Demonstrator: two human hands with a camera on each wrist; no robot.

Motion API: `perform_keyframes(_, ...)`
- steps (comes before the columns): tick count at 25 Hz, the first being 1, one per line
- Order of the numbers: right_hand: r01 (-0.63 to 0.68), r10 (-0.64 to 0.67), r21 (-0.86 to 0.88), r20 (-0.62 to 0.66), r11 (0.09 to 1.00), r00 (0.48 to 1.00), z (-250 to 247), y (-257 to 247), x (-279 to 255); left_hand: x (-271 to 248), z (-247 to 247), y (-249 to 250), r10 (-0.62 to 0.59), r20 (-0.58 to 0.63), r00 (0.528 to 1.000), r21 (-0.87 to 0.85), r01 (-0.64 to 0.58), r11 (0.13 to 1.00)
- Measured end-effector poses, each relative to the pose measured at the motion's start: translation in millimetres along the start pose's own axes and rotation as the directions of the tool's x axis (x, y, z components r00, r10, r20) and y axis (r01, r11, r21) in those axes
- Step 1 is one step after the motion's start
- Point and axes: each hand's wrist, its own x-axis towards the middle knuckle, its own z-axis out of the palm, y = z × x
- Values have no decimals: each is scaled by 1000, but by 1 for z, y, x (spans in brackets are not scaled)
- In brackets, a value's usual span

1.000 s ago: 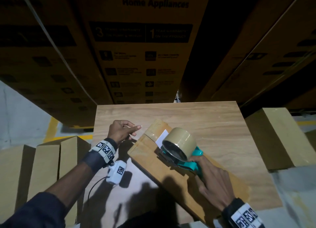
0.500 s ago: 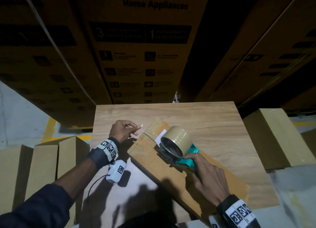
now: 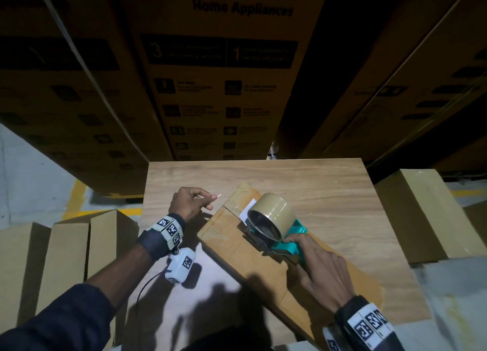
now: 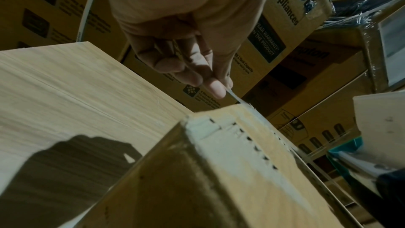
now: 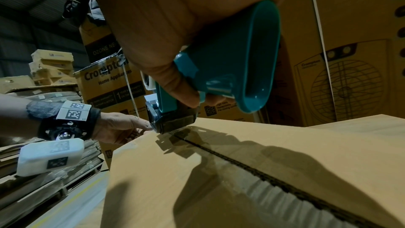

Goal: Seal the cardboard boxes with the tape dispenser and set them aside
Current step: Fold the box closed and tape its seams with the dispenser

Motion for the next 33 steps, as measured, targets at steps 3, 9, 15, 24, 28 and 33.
perform_keyframes(3, -4, 4, -21, 3, 1000, 1000, 0, 1, 2, 3, 4, -6, -41, 2, 999, 25, 41, 999)
perform_keyframes(9, -18, 20, -55, 40, 998, 999, 1, 1, 6, 10, 11, -14, -132, 137, 982, 24, 130, 991)
perform_keyframes(15, -23, 29, -78, 81, 997, 996, 4, 2, 10, 25, 9, -10, -141, 286, 948, 126, 109, 986)
perform_keyframes(24, -49, 55, -78, 78, 996, 995, 8, 0, 8, 14, -8, -12, -42, 217, 975, 249, -13, 968)
perform_keyframes(28, -35, 40, -65, 71, 997, 997, 8, 1, 7, -7, -4, 14, 61, 484, 873, 90, -119, 989)
perform_keyframes(33, -31, 35, -54, 71, 998, 997, 8, 0, 6, -18, 13, -12, 34, 581, 813, 213, -193, 958)
